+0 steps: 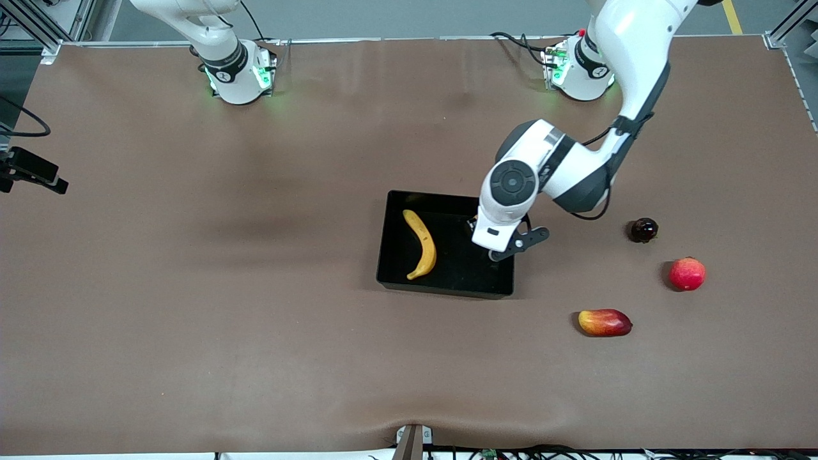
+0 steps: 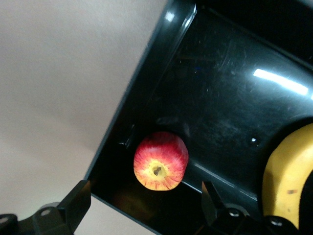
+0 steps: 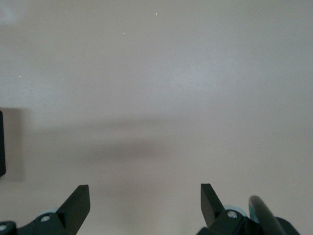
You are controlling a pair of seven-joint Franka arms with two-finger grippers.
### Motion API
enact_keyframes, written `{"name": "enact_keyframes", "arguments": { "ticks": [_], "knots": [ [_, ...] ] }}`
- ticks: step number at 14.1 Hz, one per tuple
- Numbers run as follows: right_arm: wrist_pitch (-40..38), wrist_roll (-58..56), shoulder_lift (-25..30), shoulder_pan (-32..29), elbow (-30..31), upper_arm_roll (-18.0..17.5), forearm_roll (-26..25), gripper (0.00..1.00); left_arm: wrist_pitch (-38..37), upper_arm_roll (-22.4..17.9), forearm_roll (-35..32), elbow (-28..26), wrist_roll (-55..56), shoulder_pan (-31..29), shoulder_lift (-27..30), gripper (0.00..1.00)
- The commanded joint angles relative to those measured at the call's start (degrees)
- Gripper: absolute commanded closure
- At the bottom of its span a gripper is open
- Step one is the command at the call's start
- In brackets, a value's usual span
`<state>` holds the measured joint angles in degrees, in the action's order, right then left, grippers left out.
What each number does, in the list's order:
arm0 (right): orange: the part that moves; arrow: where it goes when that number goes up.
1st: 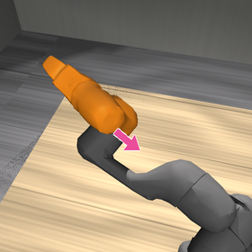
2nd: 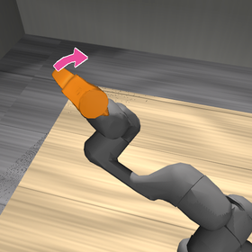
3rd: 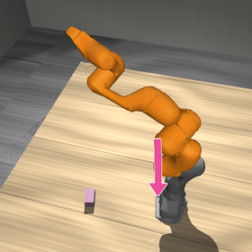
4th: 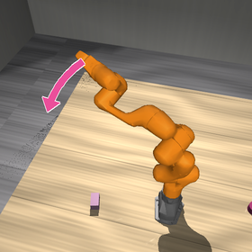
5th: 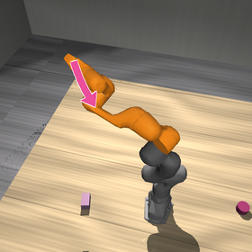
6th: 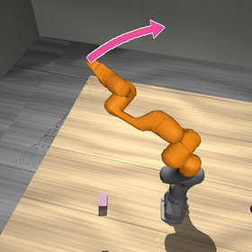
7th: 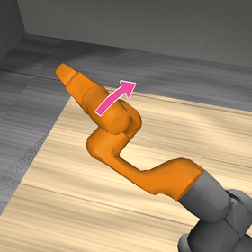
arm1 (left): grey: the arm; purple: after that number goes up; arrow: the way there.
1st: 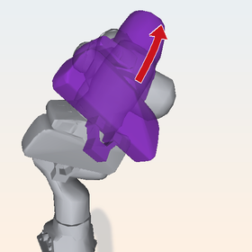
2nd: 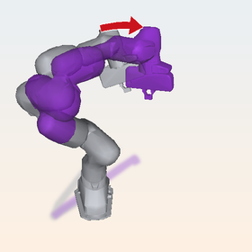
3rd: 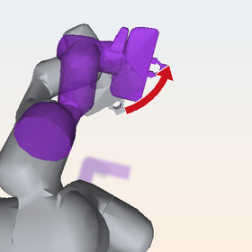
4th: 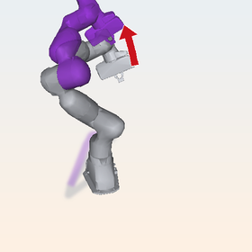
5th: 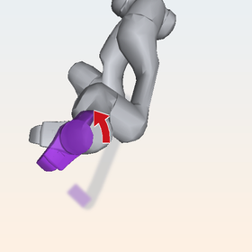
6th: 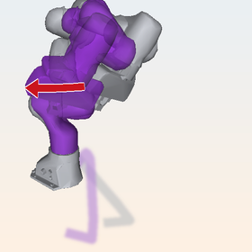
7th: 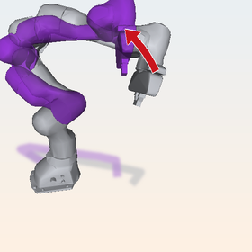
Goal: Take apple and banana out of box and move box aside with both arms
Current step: 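Reach the left gripper down into the black tray toward the small apple, then close the left gripper around the small red apple in the tray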
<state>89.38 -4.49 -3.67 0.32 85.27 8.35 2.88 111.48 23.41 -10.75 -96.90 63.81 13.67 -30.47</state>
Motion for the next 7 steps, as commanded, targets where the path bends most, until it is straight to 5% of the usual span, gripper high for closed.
{"name": "enact_keyframes", "arguments": {
  "ticks": [1, 7],
  "knots": [
    [-0.4, 0.5, -0.3, -1.0, -1.0, -0.7, -0.1, 0.0, 1.3, -0.2, -1.9, 0.0, 3.4, 1.1, -2.1, 0.0],
    [-0.3, 0.4, -0.3, -1.1, -1.0, -0.7, -0.2, 0.0, 4.0, -0.1, -3.9, -0.1, 5.4, 1.5, -6.3, 0.0]
  ]
}}
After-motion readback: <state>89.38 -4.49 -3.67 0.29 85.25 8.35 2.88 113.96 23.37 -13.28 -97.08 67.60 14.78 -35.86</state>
